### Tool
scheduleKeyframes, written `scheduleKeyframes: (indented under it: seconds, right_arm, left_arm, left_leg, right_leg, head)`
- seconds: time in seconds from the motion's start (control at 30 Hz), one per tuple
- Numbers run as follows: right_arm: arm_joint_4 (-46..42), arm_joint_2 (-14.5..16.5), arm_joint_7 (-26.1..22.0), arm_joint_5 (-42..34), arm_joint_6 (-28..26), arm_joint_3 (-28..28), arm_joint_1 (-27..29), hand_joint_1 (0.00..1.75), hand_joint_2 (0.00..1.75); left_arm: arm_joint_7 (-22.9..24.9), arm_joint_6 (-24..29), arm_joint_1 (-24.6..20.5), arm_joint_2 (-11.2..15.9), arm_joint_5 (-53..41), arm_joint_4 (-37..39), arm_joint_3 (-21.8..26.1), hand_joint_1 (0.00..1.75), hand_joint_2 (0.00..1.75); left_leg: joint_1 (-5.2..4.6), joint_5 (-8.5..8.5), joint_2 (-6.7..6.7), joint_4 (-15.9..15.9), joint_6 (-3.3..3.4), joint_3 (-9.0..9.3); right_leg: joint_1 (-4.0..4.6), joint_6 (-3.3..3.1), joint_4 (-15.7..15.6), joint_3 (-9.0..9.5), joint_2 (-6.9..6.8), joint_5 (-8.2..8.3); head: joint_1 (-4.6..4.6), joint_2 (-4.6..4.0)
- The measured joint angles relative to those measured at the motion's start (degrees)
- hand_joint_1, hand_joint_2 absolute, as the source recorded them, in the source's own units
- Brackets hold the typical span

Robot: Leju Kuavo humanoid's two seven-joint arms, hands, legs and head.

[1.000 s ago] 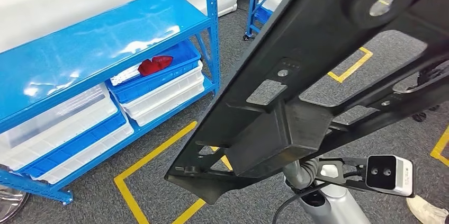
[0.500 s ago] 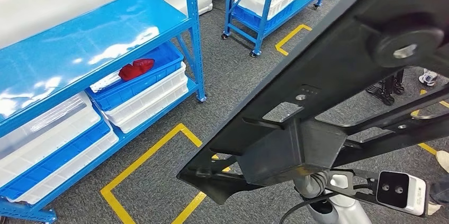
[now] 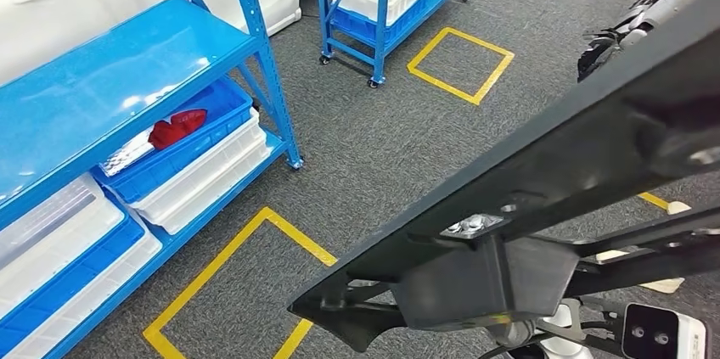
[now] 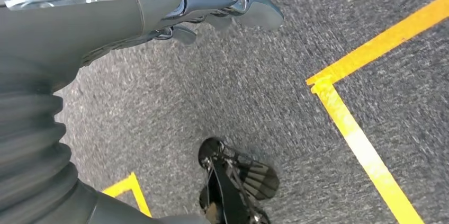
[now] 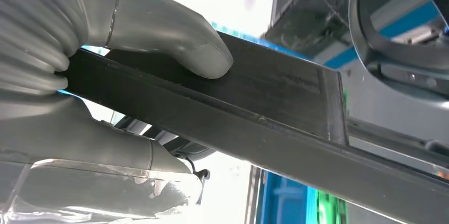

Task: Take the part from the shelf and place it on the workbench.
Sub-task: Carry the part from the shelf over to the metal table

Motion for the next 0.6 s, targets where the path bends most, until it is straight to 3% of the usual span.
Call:
scheduleKeyframes:
  seconds: [0.03,0.1,0.17,0.2,0.27,0.33,0.4,0.43,0.47,0.5,0.53,0.6]
  right_arm:
    - [0.0,0.0,0.0,-0.3,-0.2,-0.2,-0.1,1.75,1.75]
    - [0.1,0.0,0.0,-0.8,-0.9,-0.3,-0.9,1.75,1.75]
    - [0.3,-0.1,0.0,-1.4,-1.8,-0.3,-1.6,1.75,1.75]
    - [0.3,-0.2,0.0,-1.8,-2.1,-0.3,-1.8,1.75,1.75]
    - [0.3,-0.7,0.0,-2.5,-1.8,-0.5,-1.6,1.75,1.75]
    - [0.4,-0.9,0.0,-2.2,0.6,-1.3,-1.0,1.75,1.75]
    - [0.7,-0.5,0.0,-1.4,3.6,-2.3,-0.7,1.75,1.75]
    - [1.2,-0.2,0.0,-1.2,4.6,-2.7,-0.7,1.75,1.75]
    - [1.9,0.2,0.0,-1.3,5.1,-2.9,-1.0,1.75,1.75]
    - [2.7,0.4,0.0,-1.5,5.1,-3.1,-1.5,1.75,1.75]
    - [3.5,0.6,0.1,-1.9,4.9,-3.1,-2.3,1.75,1.75]
    - [4.8,0.9,0.3,-2.9,4.0,-3.1,-4.3,1.75,1.75]
  left_arm:
    - [0.0,0.2,0.0,0.0,0.0,0.0,0.0,0.0,1.75]
    - [0.2,0.4,-0.1,0.0,-0.1,0.0,0.0,0.0,1.75]
    - [0.3,0.4,-0.4,0.1,-0.4,0.0,0.0,0.0,1.75]
    - [0.2,0.2,-0.5,0.1,-0.5,0.0,0.0,0.0,1.75]
    - [-0.1,-0.3,-0.7,0.1,-0.5,0.0,0.0,0.0,1.75]
    - [-0.4,-1.1,-0.5,0.0,0.1,0.0,0.0,0.0,1.75]
    - [-0.7,-1.8,-0.3,0.0,1.0,0.0,0.4,0.0,1.75]
    - [-0.7,-2.0,-0.2,0.0,1.4,0.0,0.6,0.0,1.75]
    - [-0.8,-2.0,-0.1,0.0,1.6,0.0,0.9,0.0,1.75]
    - [-0.8,-2.0,-0.1,0.0,1.7,0.0,1.1,0.0,1.75]
    - [-0.8,-2.0,-0.2,0.0,1.8,0.0,1.2,0.0,1.75]
    - [-0.8,-1.9,-0.4,0.0,1.9,0.0,1.4,0.0,1.75]
  left_leg:
    - [0.03,1.72,-0.08,-2.1,0.01,0.85]
    - [0.17,5.61,-1.4,-10.0,0.21,4.42]
    - [0.22,7.1,-2.84,-14.8,0.65,6.57]
    - [0.13,6.96,-3.12,-15.3,0.94,6.72]
    - [0.04,7.34,-2.37,-15.7,1.69,6.8]
    - [0.12,7.69,-1.46,-16.2,2.41,7.05]
    - [0.08,7.75,-0.46,-16.4,2.77,7.09]
    - [0.02,7.71,0.06,-16.4,2.85,7.05]
    - [-0.02,7.68,0.6,-16.4,2.85,7.03]
    - [-0.03,7.64,1.12,-16.4,2.83,7.02]
    - [-0.04,7.6,1.58,-16.4,2.76,7.06]
    - [-0.09,7.47,2.35,-16.4,2.52,7.24]
  right_leg:
    - [-0.02,0.06,0.2,0.0,0.62,-0.08]
    - [-0.03,0.4,0.8,-0.11,1.79,-0.35]
    - [-0.02,0.97,1.3,-0.53,2.73,-0.5]
    - [-0.05,1.32,1.4,-0.75,3.06,-0.45]
    - [-0.25,2.0,1.5,-0.95,3.29,-0.37]
    - [-0.27,2.61,3.6,-1.95,1.66,-1.79]
    - [-0.37,3.14,10.2,-5.2,-0.45,-5.25]
    - [-0.52,3.37,14.2,-7.23,-0.89,-6.87]
    - [-0.67,3.52,17.0,-8.67,-1.08,-7.64]
    - [-0.78,3.59,17.8,-9.15,-1.2,-7.39]
    - [-0.85,3.58,16.1,-8.32,-1.41,-6.08]
    - [-0.76,3.23,8.0,-4.11,-2.68,-2.55]
  head:
    - [-0.01,0.0]
    - [-0.01,0.0]
    - [0.01,0.0]
    - [0.02,0.0]
    - [0.02,0.0]
    - [0.2,0.0]
    - [0.42,0.0]
    - [0.47,0.0]
    - [0.46,0.0]
    - [0.47,0.0]
    - [0.48,0.0]
    - [0.48,0.0]
